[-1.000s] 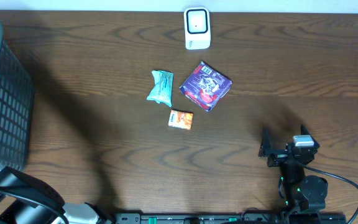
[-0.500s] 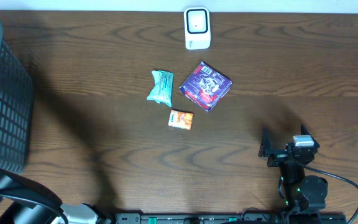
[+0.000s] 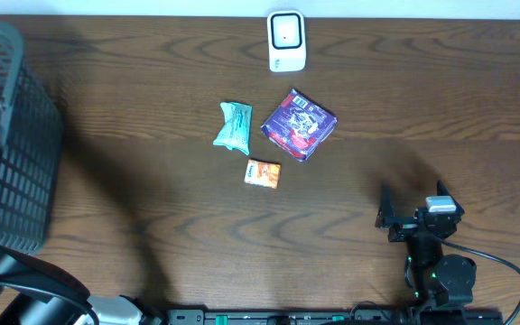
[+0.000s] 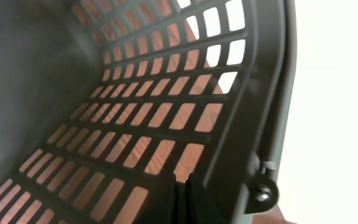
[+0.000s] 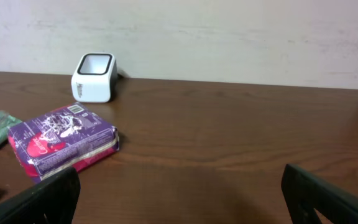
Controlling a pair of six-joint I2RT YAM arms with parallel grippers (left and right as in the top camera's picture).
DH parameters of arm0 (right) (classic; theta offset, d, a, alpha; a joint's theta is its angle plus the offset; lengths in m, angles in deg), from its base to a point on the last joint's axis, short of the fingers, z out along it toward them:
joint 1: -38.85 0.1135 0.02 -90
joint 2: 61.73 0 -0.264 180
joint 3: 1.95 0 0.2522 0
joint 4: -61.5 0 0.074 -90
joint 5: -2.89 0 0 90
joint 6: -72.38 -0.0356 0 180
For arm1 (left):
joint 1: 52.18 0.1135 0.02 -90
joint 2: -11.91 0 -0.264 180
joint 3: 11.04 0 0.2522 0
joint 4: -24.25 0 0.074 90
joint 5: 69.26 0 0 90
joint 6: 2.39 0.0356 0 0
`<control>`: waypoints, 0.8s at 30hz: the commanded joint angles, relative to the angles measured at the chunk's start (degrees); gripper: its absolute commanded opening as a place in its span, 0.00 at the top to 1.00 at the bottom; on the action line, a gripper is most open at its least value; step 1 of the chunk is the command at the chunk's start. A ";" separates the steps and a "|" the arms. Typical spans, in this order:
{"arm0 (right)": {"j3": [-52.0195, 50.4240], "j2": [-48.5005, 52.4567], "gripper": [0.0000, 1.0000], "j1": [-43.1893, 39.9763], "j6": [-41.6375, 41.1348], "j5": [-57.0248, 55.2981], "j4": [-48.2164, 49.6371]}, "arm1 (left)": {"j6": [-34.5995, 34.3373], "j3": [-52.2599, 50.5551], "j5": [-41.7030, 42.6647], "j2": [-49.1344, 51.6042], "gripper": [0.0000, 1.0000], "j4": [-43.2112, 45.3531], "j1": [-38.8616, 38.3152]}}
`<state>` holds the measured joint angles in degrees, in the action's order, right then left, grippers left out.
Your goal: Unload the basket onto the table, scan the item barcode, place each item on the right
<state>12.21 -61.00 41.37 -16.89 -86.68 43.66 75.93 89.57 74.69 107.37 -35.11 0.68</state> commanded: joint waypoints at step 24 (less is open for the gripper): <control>-0.09 -0.13 0.01 -0.39 0.61 0.31 -0.24 | -0.87 0.07 8.39 -0.63 0.93 -6.67 -2.10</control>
<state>12.21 -61.00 41.37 -16.89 -86.68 43.66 75.71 89.60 81.07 107.37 -40.53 0.13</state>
